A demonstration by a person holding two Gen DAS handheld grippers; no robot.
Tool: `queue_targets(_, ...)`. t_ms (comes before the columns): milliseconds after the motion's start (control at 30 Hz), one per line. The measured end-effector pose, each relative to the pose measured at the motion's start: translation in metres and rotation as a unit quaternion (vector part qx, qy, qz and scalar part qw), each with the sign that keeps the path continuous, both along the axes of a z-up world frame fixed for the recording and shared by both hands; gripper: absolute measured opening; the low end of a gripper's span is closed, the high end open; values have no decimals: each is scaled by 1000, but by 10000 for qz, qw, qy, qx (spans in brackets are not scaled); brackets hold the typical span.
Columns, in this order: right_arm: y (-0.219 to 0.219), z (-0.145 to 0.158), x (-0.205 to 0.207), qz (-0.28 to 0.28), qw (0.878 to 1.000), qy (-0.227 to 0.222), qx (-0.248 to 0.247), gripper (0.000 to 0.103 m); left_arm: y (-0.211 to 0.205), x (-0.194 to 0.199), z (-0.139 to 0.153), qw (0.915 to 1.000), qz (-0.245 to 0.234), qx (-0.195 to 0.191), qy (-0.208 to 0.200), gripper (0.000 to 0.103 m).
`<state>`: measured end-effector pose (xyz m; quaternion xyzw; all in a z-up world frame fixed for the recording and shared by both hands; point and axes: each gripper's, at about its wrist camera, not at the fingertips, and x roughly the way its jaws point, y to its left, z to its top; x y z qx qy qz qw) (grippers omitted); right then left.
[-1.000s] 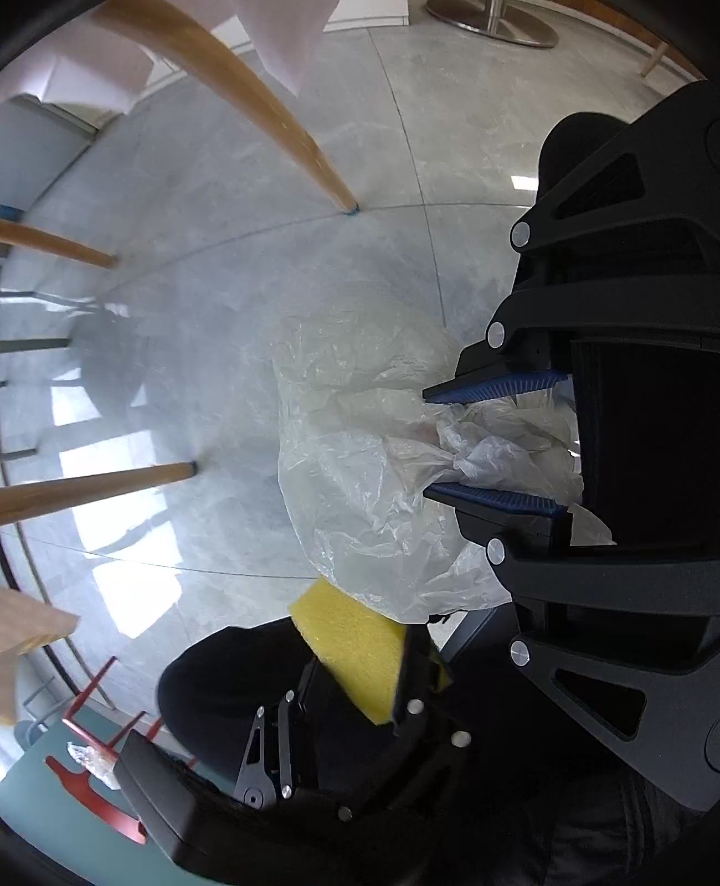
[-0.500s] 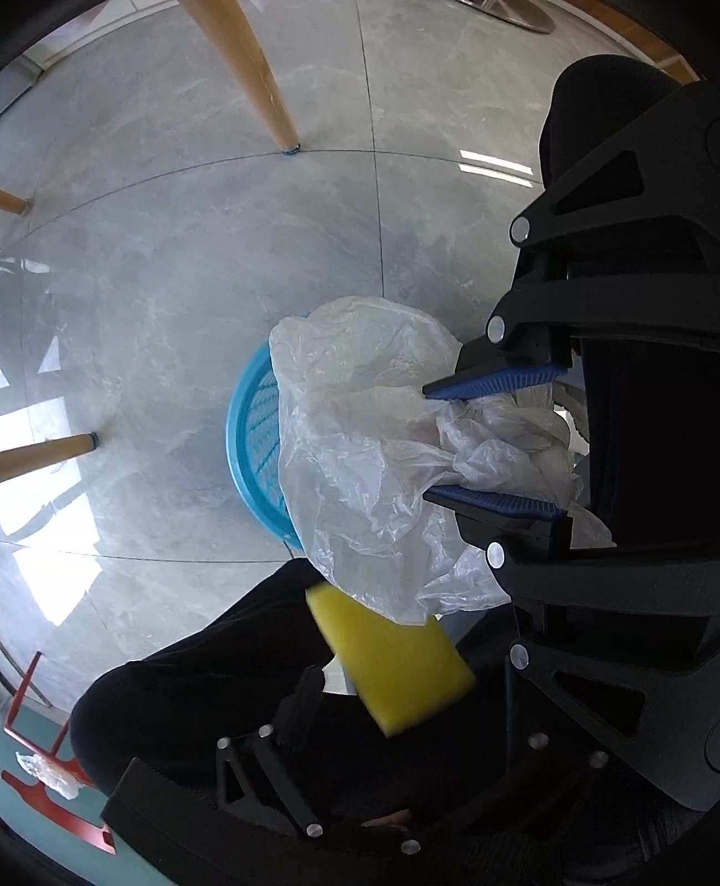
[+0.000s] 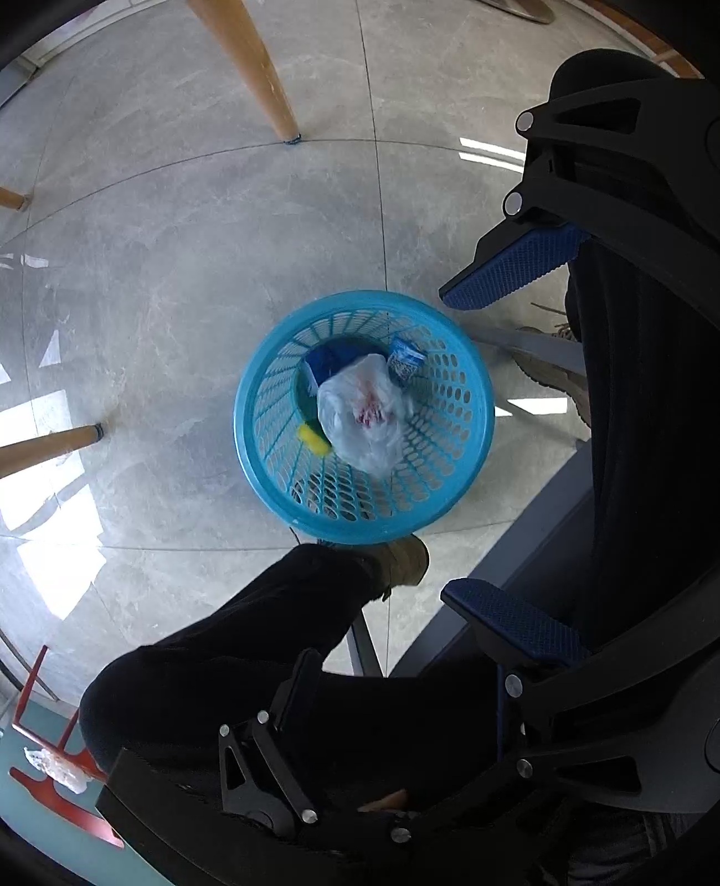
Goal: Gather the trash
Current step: 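Lower both items over the blue wastebasket and open both tools, then raise both tools back toward the table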
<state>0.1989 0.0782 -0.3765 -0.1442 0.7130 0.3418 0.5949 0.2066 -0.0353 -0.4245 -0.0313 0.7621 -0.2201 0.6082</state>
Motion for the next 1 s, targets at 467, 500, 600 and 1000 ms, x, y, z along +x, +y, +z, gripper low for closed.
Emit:
queue_targets(467, -17, 42, 2, -299, 9988, -324, 232, 93, 10, 3, 24, 9985, 320, -159, -414, 97)
queue_targets(500, -18, 46, 1, -289, 9986, -375, 247, 93, 11, 3, 29, 9981, 333, -183, -480, 97)
queue_targets(600, -20, 61, -1, -292, 9977, -544, 294, 93, 15, 5, 45, 9967, 330, -180, -722, 97)
queue_targets(1000, -39, 155, -8, -188, 9871, -1461, 632, 93, 29, 9, 125, 9823, 519, -208, -1790, 97)
